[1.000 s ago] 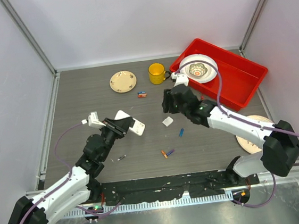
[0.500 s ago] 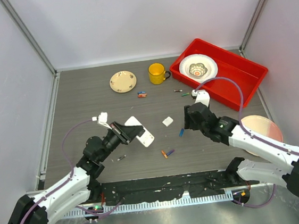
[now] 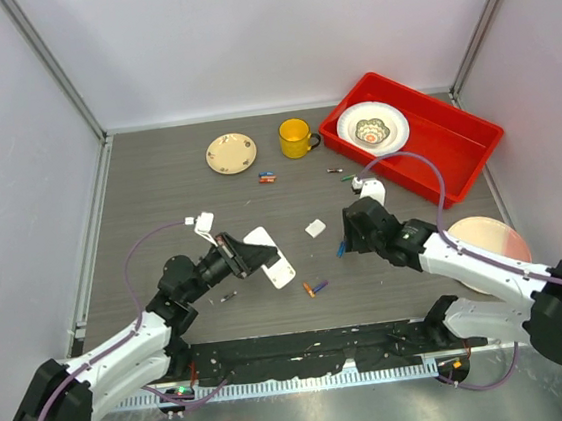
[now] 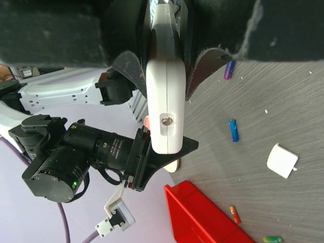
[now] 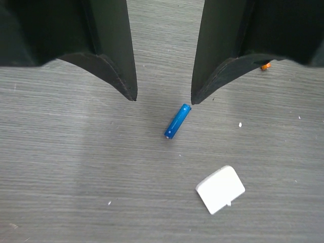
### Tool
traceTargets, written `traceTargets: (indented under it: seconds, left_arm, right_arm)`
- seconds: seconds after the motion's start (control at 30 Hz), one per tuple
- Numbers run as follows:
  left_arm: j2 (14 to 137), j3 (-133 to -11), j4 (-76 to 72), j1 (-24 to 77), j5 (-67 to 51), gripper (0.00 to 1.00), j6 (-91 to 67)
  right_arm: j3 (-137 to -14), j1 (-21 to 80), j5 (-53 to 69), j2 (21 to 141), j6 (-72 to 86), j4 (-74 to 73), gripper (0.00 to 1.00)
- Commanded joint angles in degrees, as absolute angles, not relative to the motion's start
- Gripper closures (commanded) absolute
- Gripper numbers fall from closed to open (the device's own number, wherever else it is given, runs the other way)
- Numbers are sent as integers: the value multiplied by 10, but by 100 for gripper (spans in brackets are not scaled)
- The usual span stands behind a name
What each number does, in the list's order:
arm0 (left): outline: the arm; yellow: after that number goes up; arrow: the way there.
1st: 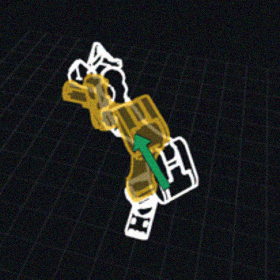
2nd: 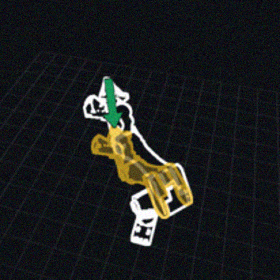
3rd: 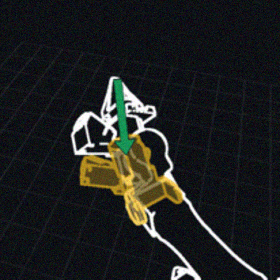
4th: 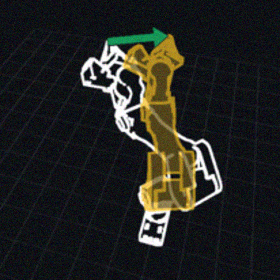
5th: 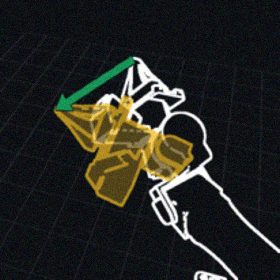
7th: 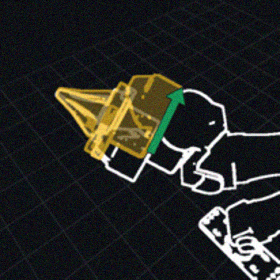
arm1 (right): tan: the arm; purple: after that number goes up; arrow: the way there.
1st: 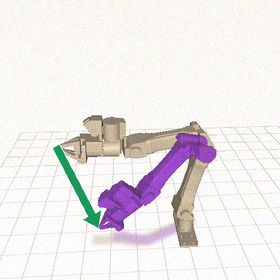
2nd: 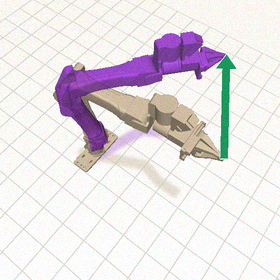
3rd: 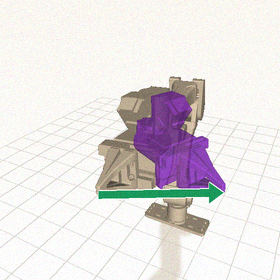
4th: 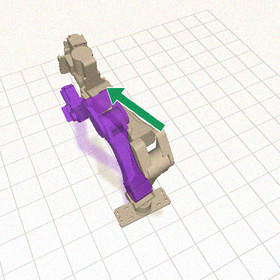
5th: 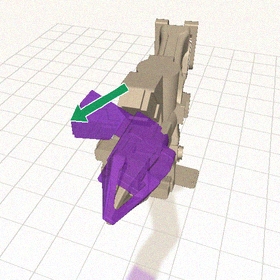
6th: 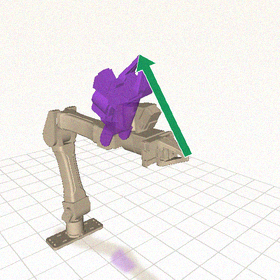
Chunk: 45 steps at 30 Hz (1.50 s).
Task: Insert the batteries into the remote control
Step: Place the battery cover at the center of the board, then pick up the battery from the center of the board.
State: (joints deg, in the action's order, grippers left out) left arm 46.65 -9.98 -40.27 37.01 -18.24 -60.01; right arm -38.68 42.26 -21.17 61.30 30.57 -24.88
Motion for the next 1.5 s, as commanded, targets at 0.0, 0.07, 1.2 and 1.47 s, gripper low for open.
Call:
traceTargets:
  seconds: [0.0,0.07,1.2,1.47]
  left_arm:
    - [477,-122,-414,368,-209,100,-606]
    - [478,-120,-414,368,-211,100,-610]
    - [432,-73,-413,368,-188,100,-614]
    - [430,-63,-421,368,-182,100,-619]
  right_arm:
    - [-393,424,-181,653,320,-234,50]
    - [-395,424,-177,668,323,-230,51]
    - [-458,424,-210,867,331,-183,67]
    - [-461,424,-218,867,320,-184,68]
